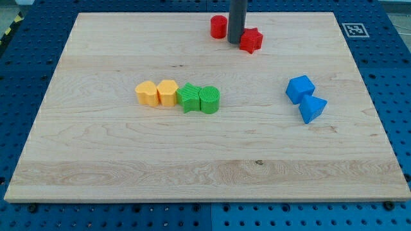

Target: Slowly slide the red star downwards

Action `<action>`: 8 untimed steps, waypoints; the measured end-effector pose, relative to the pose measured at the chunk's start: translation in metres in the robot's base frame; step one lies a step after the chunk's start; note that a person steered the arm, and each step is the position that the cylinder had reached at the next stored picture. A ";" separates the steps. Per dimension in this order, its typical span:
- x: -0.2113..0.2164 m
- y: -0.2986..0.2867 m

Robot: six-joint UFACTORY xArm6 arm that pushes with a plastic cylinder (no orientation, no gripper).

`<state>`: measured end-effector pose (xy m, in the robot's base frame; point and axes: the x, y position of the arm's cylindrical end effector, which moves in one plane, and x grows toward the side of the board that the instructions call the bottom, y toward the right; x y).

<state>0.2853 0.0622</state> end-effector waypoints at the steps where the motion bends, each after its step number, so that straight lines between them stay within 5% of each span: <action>1: -0.013 0.002; 8: -0.030 0.034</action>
<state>0.2558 0.0964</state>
